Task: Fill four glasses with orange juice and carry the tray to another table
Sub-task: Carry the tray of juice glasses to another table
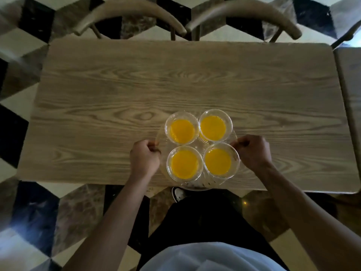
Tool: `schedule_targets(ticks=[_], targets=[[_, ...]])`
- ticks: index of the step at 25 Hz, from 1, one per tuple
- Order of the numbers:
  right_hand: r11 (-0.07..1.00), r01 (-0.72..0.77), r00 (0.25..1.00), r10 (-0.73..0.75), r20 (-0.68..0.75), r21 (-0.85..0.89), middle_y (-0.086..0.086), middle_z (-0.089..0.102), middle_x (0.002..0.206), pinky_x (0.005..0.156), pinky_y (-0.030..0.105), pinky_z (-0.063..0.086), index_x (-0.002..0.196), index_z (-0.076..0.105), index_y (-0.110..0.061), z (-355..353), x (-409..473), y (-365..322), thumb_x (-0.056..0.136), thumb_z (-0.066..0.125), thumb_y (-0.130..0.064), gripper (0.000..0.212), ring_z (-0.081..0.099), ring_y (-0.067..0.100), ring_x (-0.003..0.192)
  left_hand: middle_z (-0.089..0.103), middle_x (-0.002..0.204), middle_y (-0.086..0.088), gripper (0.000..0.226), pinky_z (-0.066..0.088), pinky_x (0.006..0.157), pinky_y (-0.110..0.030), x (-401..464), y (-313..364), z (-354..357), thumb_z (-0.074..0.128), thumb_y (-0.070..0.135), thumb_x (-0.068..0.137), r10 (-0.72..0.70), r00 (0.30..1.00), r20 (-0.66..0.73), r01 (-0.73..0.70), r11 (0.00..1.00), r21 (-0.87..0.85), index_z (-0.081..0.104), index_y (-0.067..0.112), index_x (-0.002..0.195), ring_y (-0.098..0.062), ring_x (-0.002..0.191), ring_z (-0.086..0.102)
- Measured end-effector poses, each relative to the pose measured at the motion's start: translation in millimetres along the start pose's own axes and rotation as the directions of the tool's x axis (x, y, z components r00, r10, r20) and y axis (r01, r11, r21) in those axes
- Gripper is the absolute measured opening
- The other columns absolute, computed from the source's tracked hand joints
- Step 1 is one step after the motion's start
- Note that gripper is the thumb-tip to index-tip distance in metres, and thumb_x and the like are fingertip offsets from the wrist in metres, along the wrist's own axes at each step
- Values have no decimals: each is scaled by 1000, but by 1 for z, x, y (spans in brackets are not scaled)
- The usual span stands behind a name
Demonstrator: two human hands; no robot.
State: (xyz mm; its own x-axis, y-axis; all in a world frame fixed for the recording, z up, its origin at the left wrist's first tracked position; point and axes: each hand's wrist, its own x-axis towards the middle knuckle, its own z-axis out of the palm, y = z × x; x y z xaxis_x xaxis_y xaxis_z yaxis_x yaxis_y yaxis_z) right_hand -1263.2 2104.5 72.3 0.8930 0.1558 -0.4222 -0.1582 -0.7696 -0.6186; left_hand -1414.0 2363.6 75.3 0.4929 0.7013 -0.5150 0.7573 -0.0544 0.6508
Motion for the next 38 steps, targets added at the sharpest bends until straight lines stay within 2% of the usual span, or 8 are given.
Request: schedule_targets(ticks=[5,9,14,21,26,31,34,38], targets=[[999,-35,999,36,-22,34,-4,73,57,48,6,42,73,81,-19,4,19,-4,81,77,-17,10,65,-5,50,79,96,-7,22,65,81,-48,26,14,6,68,0,90,-8,1000,-6,8,1000,30,76,12,107,-29,87,76],[996,-24,1000,22,21,85,-5,73,60,43,9,46,74,79,-15,3,35,-15,83,78,-11,10,68,4,45,78,89,-7,22,62,68,-37,37,25,5,67,-3,90,-43,999,-31,44,999,32,76,11,105,-23,72,74],[995,-52,998,49,36,88,-16,66,51,38,4,39,73,78,-16,9,52,-29,83,75,-4,17,62,-4,40,78,94,-6,27,64,74,-39,53,31,2,69,-3,89,-51,998,-43,53,998,46,75,11,111,-24,81,76],[994,-93,995,94,-16,59,-8,72,61,43,7,44,75,80,-18,27,68,-45,82,75,-12,10,64,-4,47,77,89,-2,25,61,69,-32,94,38,-4,67,-4,90,-13,1000,-20,14,999,43,76,13,107,-17,74,74],[982,-143,987,151,-57,125,-13,69,52,39,5,41,76,80,-16,40,73,-51,82,79,-12,6,64,-3,43,76,84,-2,27,64,68,-39,125,48,-9,67,-6,88,77,997,32,-79,993,84,74,19,95,-21,66,72],[972,-171,981,183,-69,159,-22,67,52,37,5,40,75,78,-14,55,80,-55,83,81,-13,8,63,-5,42,72,75,9,28,50,46,-11,153,51,-10,67,-6,88,104,992,71,-112,987,113,71,21,92,4,49,65],[970,-185,977,199,-78,157,-22,67,52,36,4,39,74,78,-14,63,89,-56,84,78,-10,10,62,-6,40,72,78,11,26,49,50,-11,165,51,-7,67,-3,88,94,993,78,-104,986,131,75,19,97,3,55,66],[977,-180,978,191,-86,117,-15,70,56,37,3,38,75,79,-16,71,100,-57,84,78,-12,10,61,-6,41,72,76,10,34,47,46,-9,177,50,-4,64,-4,88,75,992,106,-87,990,111,68,29,87,6,51,65]])
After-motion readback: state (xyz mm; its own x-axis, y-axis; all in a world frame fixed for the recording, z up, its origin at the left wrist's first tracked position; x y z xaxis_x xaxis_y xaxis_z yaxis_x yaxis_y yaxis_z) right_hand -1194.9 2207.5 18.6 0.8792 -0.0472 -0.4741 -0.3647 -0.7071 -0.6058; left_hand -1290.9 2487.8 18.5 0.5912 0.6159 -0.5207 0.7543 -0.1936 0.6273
